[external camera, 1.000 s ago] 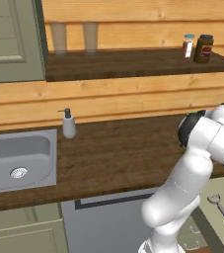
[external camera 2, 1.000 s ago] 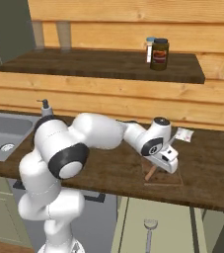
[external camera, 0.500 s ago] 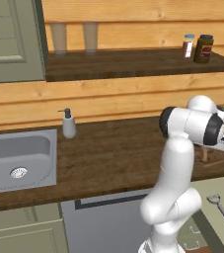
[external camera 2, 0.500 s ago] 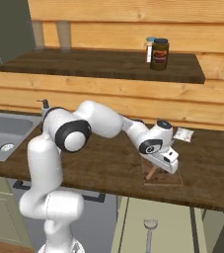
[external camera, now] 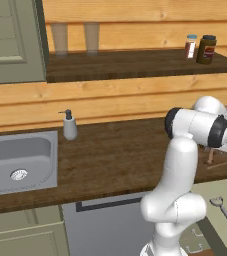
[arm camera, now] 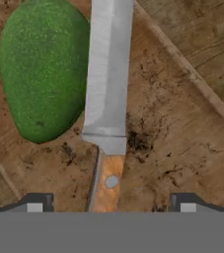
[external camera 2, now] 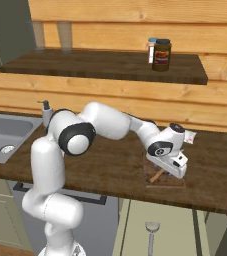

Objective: Place the appropriate cutting tool for cutting the avocado skin on the cutting board.

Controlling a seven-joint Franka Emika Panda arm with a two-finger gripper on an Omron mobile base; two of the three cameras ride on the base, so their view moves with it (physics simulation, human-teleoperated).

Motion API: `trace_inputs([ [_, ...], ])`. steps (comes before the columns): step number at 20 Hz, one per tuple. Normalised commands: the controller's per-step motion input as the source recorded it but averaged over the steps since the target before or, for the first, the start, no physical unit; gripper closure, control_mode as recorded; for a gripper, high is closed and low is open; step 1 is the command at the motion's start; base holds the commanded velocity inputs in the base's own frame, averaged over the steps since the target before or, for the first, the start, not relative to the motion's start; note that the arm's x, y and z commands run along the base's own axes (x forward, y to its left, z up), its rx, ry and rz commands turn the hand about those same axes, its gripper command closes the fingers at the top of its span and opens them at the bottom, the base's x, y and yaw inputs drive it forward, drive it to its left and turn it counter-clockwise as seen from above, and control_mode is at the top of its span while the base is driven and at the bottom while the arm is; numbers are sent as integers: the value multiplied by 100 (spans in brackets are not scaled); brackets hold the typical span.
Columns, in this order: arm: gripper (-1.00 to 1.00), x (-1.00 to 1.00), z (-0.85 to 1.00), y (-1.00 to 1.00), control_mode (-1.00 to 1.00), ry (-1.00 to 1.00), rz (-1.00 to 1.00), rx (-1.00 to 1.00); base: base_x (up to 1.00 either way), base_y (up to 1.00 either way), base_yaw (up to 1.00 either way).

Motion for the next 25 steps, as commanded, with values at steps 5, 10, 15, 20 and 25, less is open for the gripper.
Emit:
trace_inputs([
  [5,-100,-94,88,1,-100,-14,13,-6,0,0,0],
  [10,-100,-85,85,23,-100,-13,18,-8,0,0,0],
  [15,-100,-82,69,51,-100,-9,25,-10,0,0,0],
  [20,-100,-78,69,58,-100,-6,25,-12,0,0,0],
  [25,-100,-57,60,67,-100,-2,25,-12,0,0,0],
])
